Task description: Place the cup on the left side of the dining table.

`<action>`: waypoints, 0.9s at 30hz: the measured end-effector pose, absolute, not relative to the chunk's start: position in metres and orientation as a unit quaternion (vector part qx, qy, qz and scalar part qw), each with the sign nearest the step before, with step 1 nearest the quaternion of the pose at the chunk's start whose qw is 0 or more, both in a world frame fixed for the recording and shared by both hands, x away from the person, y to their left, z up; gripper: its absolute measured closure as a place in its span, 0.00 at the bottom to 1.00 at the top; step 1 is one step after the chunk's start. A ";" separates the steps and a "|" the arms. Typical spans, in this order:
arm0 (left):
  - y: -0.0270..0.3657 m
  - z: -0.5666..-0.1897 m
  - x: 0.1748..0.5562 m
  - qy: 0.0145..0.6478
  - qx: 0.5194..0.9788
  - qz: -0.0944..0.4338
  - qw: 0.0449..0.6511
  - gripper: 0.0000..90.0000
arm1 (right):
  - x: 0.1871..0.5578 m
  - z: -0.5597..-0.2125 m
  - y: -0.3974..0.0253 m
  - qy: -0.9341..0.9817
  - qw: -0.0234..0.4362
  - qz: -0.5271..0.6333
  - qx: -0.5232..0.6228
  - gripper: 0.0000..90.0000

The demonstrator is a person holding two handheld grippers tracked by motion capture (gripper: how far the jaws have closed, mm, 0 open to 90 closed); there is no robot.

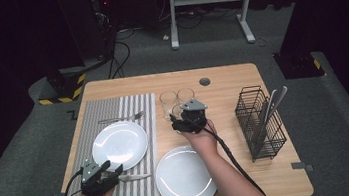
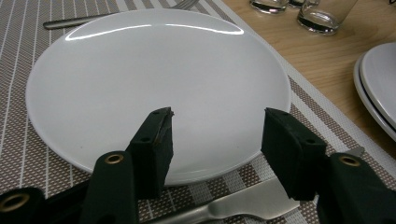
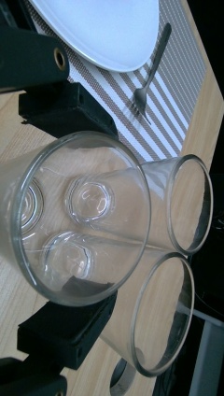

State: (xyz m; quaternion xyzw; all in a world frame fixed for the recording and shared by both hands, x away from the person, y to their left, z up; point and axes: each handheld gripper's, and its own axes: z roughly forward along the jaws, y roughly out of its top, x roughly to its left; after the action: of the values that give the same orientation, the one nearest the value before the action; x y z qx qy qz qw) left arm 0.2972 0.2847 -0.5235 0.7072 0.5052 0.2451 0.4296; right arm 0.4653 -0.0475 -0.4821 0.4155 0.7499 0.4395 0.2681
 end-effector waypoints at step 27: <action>0.285 -0.524 0.297 0.505 0.705 0.243 0.435 0.49 | 0.459 -0.478 -0.049 0.751 0.257 0.440 0.420 0.32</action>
State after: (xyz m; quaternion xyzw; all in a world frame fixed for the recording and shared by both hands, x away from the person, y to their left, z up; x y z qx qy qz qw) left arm 0.2968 0.2851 -0.5238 0.7045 0.5053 0.2432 0.4350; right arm 0.4590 -0.0491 -0.4784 0.4199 0.7509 0.4400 0.2572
